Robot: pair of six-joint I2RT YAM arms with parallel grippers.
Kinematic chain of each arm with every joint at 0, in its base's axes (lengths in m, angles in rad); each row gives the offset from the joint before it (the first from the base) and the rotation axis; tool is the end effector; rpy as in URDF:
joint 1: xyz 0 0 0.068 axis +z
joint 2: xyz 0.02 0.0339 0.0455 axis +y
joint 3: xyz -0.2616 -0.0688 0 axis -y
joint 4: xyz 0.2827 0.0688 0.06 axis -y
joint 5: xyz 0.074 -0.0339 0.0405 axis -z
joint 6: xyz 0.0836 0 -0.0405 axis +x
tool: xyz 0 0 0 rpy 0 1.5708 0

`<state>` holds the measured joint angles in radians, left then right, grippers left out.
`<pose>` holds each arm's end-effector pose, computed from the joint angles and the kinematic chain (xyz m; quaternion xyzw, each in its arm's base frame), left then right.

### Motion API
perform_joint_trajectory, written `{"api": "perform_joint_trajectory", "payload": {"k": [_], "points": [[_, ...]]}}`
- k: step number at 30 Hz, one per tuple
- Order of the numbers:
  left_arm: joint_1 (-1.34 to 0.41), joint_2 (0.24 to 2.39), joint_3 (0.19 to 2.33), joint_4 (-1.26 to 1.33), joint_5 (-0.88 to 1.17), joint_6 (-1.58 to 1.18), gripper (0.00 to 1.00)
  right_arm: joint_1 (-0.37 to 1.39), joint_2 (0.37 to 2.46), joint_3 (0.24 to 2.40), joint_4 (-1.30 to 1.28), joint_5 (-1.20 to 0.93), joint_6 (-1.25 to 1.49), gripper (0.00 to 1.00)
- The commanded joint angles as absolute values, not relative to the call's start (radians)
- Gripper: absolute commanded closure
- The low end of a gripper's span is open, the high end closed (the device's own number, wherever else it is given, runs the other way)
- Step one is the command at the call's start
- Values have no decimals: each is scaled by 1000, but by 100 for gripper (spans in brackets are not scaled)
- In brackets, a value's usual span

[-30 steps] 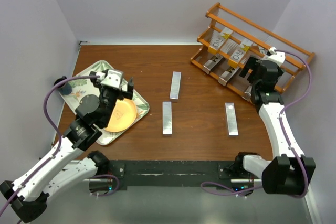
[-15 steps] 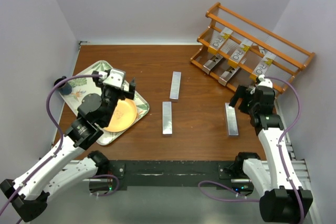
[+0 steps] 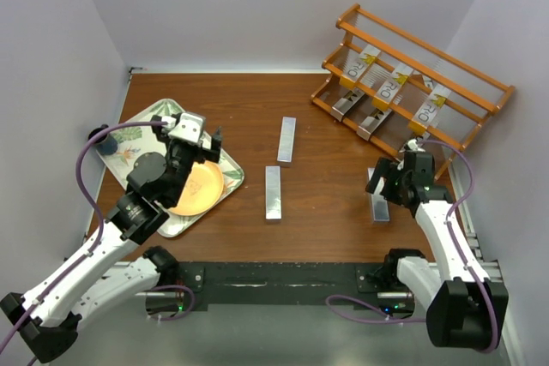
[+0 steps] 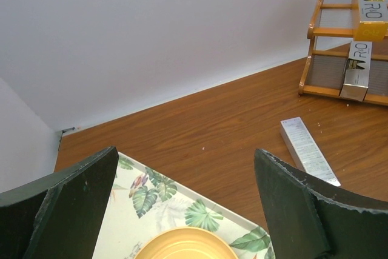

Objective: Place and organize the toothpastes onto the shelf

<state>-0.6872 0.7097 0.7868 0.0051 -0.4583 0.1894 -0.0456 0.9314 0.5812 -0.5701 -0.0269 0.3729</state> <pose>0.2146 -0.1283 0.3778 0.1287 0.6683 -0.0273 0.7322 0.2453 -0.0089 0.1574 0.1926 0.9277 0.0646 0.3132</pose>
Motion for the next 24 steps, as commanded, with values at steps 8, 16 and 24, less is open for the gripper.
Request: {"api": "perform_joint_trajectory", "payload": {"k": [8,16,24], "points": [[-680,713,781,34,-442,163,0,135,1084,564,-466,76,405,4],[-678,709,779,32,-454,166,0,169,1241,650,-420,81,379,11],[-678,704,778,34,-456,166,0,296,1405,747,-402,123,364,24]]}}
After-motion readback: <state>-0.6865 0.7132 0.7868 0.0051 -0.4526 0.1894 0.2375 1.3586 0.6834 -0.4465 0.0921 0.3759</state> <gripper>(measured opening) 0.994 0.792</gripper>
